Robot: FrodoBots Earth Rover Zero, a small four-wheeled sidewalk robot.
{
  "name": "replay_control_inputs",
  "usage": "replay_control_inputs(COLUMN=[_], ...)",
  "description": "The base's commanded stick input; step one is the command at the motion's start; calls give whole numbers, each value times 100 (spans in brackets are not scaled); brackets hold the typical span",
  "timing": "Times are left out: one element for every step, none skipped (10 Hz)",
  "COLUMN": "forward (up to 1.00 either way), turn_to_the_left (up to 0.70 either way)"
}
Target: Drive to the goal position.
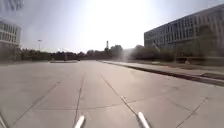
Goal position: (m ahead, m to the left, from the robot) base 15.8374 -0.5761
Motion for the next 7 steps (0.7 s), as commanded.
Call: replay_control_inputs(forward=[70, 70, 70, 70, 70, 70, 70], turn_to_the_left=[19, 35, 35, 35, 16, 0, 0])
